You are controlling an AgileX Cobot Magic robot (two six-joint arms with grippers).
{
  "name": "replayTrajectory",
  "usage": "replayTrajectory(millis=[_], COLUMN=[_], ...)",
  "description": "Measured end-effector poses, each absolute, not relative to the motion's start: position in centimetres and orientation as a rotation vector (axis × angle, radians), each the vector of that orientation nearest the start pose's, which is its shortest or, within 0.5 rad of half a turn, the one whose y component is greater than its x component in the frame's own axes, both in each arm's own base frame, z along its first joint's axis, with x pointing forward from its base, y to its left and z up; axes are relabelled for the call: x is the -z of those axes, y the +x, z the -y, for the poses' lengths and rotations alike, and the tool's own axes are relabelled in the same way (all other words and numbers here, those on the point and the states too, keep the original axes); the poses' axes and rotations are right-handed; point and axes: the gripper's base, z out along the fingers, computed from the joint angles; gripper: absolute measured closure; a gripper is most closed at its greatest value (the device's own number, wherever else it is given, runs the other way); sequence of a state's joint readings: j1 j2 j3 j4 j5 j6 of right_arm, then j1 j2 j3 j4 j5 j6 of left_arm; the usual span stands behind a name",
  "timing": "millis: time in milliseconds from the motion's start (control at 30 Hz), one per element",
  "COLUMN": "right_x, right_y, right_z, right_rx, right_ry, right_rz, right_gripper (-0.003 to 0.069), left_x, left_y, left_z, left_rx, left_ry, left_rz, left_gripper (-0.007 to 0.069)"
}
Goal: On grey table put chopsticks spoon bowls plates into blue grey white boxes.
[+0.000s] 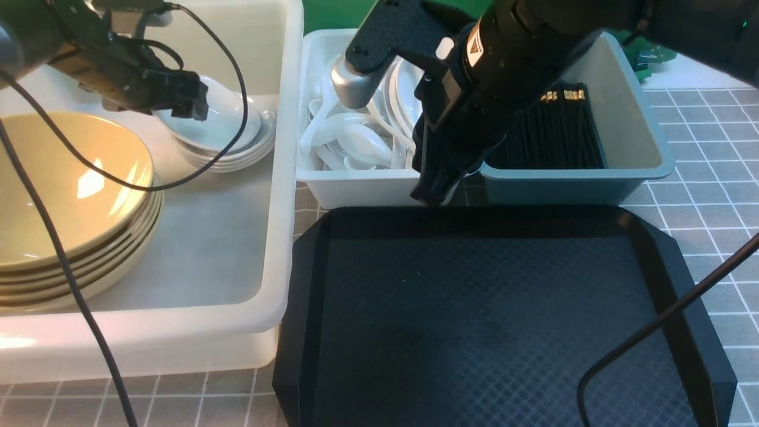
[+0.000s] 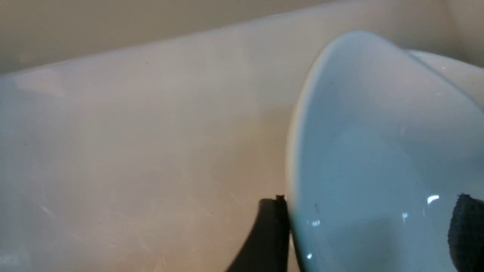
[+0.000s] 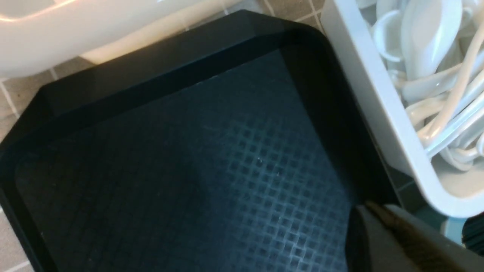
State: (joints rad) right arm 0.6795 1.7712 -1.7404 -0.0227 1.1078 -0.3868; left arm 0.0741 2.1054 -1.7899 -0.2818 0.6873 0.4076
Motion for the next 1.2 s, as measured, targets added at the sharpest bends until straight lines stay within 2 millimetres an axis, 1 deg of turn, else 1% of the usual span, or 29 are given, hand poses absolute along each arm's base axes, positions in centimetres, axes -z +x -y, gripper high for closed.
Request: replayTrajectory(millis=[100, 167, 200, 233, 267, 300, 333, 367, 400, 467, 500, 533, 567, 600, 633, 667, 700, 733, 800, 833, 867, 933, 967, 1033, 1067, 1100, 1133, 1167, 1200], right_x=[-34.8, -34.8, -34.8, -34.7, -34.7, -34.9, -35.1, -35.3, -35.7, -36.9, -37.6, -38.4, -39.4, -40.3, -41.2, -41.4, -42.9, -43.3, -44.4, -44.4, -44.7, -44.9, -44.9, -44.7, -44.7, -44.7, -44.6, -44.3, -44.2], right_y=[30.2, 30.1, 30.1, 30.1, 30.1, 29.9, 29.7, 29.5, 29.3, 28.6, 28.1, 27.6, 27.0, 26.4, 25.7, 25.6, 24.2, 23.7, 22.1, 21.9, 21.1, 19.7, 19.6, 18.2, 17.8, 17.7, 16.6, 16.3, 16.1], right_z=[-24.1, -24.1, -24.0, -24.0, -24.0, -23.9, -23.7, -23.6, -23.4, -22.8, -22.5, -22.0, -21.6, -21.1, -20.5, -20.4, -19.3, -18.9, -17.6, -17.5, -16.8, -15.7, -15.6, -14.5, -14.2, -14.1, -13.2, -13.0, -12.8], right_rx=[-0.068, -0.066, -0.065, -0.064, -0.063, -0.062, -0.062, -0.063, -0.064, -0.071, -0.077, -0.085, -0.09, -0.096, -0.102, -0.103, -0.114, -0.119, -0.133, -0.134, -0.142, -0.167, -0.17, -0.202, -0.216, -0.22, -0.234, -0.236, -0.24], right_ry=[-1.347, -1.354, -1.355, -1.357, -1.361, -1.364, -1.364, -1.363, -1.361, -1.342, -1.323, -1.304, -1.289, -1.272, -1.256, -1.253, -1.222, -1.209, -1.172, -1.171, -1.15, -1.093, -1.087, -1.016, -0.986, -0.979, -0.947, -0.942, -0.932], right_rz=[-2.274, -2.285, -2.287, -2.291, -2.297, -2.303, -2.304, -2.303, -2.301, -2.292, -2.288, -2.277, -2.258, -2.235, -2.214, -2.209, -2.17, -2.155, -2.107, -2.106, -2.079, -2.029, -2.024, -1.96, -1.924, -1.919, -1.867, -1.858, -1.842], right_gripper=[0.061, 0.0608, 0.0607, 0.0606, 0.0605, 0.0603, 0.0601, 0.06, 0.06, 0.0599, 0.0599, 0.0597, 0.0597, 0.0597, 0.0597, 0.0597, 0.0596, 0.0596, 0.0593, 0.0593, 0.059, 0.0587, 0.0587, 0.0582, 0.0582, 0.0582, 0.058, 0.058, 0.058], left_x=[-26.0, -29.3, -30.9, -31.9, -33.9, -36.5, -38.2, -39.6, -40.9, -43.7, -45.0, -46.1, -46.8, -47.3, -47.5, -47.5, -47.6, -47.1, -45.9, -45.6, -44.7, -42.6, -42.7, -40.5, -39.8, -39.7, -37.9, -37.7, -37.3], left_y=[47.7, 46.9, 46.3, 45.9, 45.1, 43.7, 42.5, 41.5, 40.4, 37.4, 35.9, 34.0, 32.8, 31.0, 29.9, 29.6, 27.1, 26.4, 24.0, 23.6, 21.7, 19.5, 19.0, 16.2, 15.4, 15.2, 13.4, 13.1, 12.2], left_z=[-1.9, -1.7, -1.7, -1.5, -1.4, -0.9, -0.5, -0.1, 0.5, 1.6, 2.2, 2.8, 3.2, 3.6, 3.9, 3.8, 3.9, 3.9, 3.6, 3.6, 3.3, 2.9, 2.9, 2.5, 2.4, 2.4, 2.2, 2.1, 2.0], left_rx=[0.092, 0.095, 0.099, 0.1, 0.098, 0.087, 0.074, 0.065, 0.053, 0.022, 0.012, 0.006, 0.004, 0.007, 0.016, 0.015, 0.029, 0.032, 0.043, 0.044, 0.046, 0.042, 0.041, 0.043, 0.047, 0.048, 0.055, 0.056, 0.058], left_ry=[0.227, 0.219, 0.213, 0.214, 0.215, 0.236, 0.253, 0.269, 0.295, 0.352, 0.381, 0.411, 0.425, 0.443, 0.448, 0.445, 0.437, 0.433, 0.409, 0.405, 0.384, 0.373, 0.37, 0.35, 0.339, 0.336, 0.317, 0.313, 0.304], left_rz=[-2.416, -2.37, -2.352, -2.337, -2.314, -2.279, -2.258, -2.237, -2.228, -2.202, -2.193, -2.186, -2.178, -2.183, -2.184, -2.186, -2.189, -2.207, -2.234, -2.236, -2.233, -2.241, -2.224, -2.193, -2.181, -2.179, -2.158, -2.151, -2.125], left_gripper=[0.0015, 0.0021, 0.0032, 0.0045, 0.0071, 0.0128, 0.0174, 0.0203, 0.0257, 0.0364, 0.0427, 0.0513, 0.0545, 0.0593, 0.0608, 0.0611, 0.0625, 0.0629, 0.0634, 0.0634, 0.0635, 0.0634, 0.0634, 0.0634, 0.0634, 0.0634, 0.0634, 0.0634, 0.0634])
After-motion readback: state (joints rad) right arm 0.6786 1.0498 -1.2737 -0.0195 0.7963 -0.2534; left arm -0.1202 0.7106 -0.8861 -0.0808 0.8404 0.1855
